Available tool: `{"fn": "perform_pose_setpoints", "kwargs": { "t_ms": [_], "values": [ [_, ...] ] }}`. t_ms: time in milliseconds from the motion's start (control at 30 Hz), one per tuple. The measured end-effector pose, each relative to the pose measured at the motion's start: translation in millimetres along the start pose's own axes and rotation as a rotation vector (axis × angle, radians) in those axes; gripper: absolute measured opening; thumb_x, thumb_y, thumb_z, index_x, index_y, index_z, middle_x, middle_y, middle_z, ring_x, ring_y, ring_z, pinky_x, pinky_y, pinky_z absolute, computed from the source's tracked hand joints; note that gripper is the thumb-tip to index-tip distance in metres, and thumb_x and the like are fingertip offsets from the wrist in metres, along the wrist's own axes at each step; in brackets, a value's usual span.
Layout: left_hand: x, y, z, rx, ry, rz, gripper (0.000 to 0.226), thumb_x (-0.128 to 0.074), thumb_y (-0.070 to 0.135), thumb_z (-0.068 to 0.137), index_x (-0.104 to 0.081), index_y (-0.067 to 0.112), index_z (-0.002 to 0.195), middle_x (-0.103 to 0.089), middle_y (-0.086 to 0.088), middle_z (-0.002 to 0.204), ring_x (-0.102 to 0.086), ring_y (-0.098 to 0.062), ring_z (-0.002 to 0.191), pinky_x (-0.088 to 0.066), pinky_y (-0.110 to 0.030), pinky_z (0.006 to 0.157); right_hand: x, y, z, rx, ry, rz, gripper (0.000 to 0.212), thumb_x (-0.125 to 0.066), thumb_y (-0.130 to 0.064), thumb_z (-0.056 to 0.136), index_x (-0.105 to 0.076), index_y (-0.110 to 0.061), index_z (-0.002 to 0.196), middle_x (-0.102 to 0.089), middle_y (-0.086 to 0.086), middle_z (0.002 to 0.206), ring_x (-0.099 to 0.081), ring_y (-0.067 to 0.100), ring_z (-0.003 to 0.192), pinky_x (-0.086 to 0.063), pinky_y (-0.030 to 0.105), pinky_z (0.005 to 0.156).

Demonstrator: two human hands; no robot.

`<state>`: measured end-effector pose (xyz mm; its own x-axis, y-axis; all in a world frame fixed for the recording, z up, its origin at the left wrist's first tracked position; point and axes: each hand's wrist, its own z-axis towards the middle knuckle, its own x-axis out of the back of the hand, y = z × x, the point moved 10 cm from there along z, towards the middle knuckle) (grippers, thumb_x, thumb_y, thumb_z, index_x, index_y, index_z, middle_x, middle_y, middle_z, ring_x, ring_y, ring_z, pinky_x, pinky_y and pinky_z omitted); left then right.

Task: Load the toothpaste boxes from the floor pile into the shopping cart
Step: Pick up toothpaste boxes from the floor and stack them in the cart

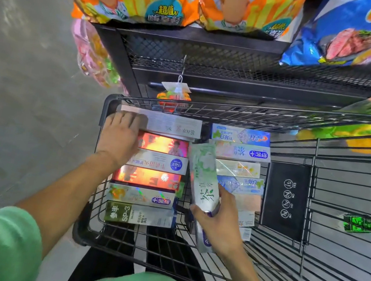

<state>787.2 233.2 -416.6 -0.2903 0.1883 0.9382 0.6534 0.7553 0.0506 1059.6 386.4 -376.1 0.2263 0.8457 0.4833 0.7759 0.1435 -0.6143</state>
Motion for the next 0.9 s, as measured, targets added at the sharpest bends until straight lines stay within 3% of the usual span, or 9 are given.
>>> {"fn": "perform_pose_setpoints", "kwargs": {
  "t_ms": [133, 233, 367, 533, 633, 767, 833, 900],
  "values": [
    [13, -18, -30, -0.036, 0.131, -0.089, 0.069, -0.072, 0.019, 0.083, -0.046, -0.001, 0.144, -0.05, -0.022, 0.145, -0.041, -0.04, 0.139, -0.029, -0.054, 0.118, -24, -24, 22, 0.151, -0.11, -0.26, 0.074, -0.08, -0.035, 0.077, -0.048, -0.026, 0.143, -0.054, -0.003, 0.124, -0.05, 0.012, 0.118, -0.045, 0.026, 0.093],
    [13, -38, -47, 0.028, 0.14, -0.201, 0.074, -0.065, 0.024, 0.09, -0.035, 0.0, 0.152, -0.034, -0.02, 0.16, -0.026, -0.035, 0.151, -0.019, -0.051, 0.123, -53, -41, 42, 0.242, -0.221, -0.464, 0.077, -0.074, -0.034, 0.08, -0.042, -0.02, 0.148, -0.053, 0.005, 0.135, -0.052, 0.023, 0.124, -0.044, 0.033, 0.096],
    [-3, -58, -68, 0.095, 0.066, -0.235, 0.076, -0.03, 0.046, 0.096, -0.022, 0.003, 0.159, -0.018, -0.013, 0.167, -0.013, -0.026, 0.155, -0.011, -0.041, 0.126, -92, -70, 73, 0.405, -0.314, -0.687, 0.082, -0.07, -0.031, 0.087, -0.028, -0.017, 0.156, -0.041, 0.01, 0.143, -0.05, 0.029, 0.125, -0.048, 0.038, 0.096],
    [-15, -68, -84, 0.106, 0.048, -0.23, 0.078, -0.018, 0.05, 0.097, -0.019, 0.005, 0.16, -0.016, -0.011, 0.168, -0.014, -0.025, 0.155, -0.017, -0.042, 0.126, -128, -106, 110, 0.603, -0.283, -0.953, 0.066, -0.066, -0.025, 0.088, -0.039, -0.006, 0.145, -0.041, 0.016, 0.134, -0.043, 0.034, 0.123, -0.044, 0.039, 0.096],
    [-17, -69, -86, 0.108, 0.038, -0.226, 0.072, -0.022, 0.047, 0.101, -0.016, 0.007, 0.16, -0.014, -0.009, 0.168, -0.013, -0.024, 0.156, -0.012, -0.038, 0.126, -139, -121, 119, 0.685, -0.217, -1.101, 0.071, -0.069, -0.019, 0.086, -0.038, -0.006, 0.149, -0.044, 0.019, 0.139, -0.044, 0.038, 0.123, -0.043, 0.045, 0.101],
    [-16, -68, -88, 0.116, 0.01, -0.222, 0.074, -0.017, 0.049, 0.099, -0.011, 0.01, 0.161, -0.009, -0.007, 0.169, -0.008, -0.022, 0.157, -0.003, -0.032, 0.124, -139, -131, 125, 0.733, -0.045, -1.233, 0.065, -0.08, -0.004, 0.058, -0.063, -0.012, 0.12, -0.06, 0.019, 0.114, -0.056, 0.039, 0.094, -0.049, 0.046, 0.078],
    [-13, -68, -87, 0.131, -0.009, -0.231, 0.079, -0.01, 0.054, 0.096, -0.009, 0.011, 0.162, -0.006, -0.006, 0.17, -0.005, -0.021, 0.157, 0.0, -0.031, 0.123, -135, -135, 122, 0.729, -0.029, -1.238, 0.056, -0.077, -0.003, 0.061, -0.065, -0.012, 0.114, -0.061, 0.019, 0.112, -0.057, 0.04, 0.091, -0.048, 0.047, 0.077],
    [-10, -71, -89, 0.158, -0.018, -0.237, 0.073, -0.021, 0.052, 0.103, -0.005, 0.012, 0.162, 0.0, -0.004, 0.17, 0.0, -0.019, 0.157, 0.002, -0.031, 0.124, -132, -136, 120, 0.698, -0.063, -1.228, 0.051, -0.075, -0.008, 0.07, -0.063, -0.011, 0.119, -0.059, 0.02, 0.115, -0.056, 0.041, 0.097, -0.047, 0.049, 0.083]
  ]
}}
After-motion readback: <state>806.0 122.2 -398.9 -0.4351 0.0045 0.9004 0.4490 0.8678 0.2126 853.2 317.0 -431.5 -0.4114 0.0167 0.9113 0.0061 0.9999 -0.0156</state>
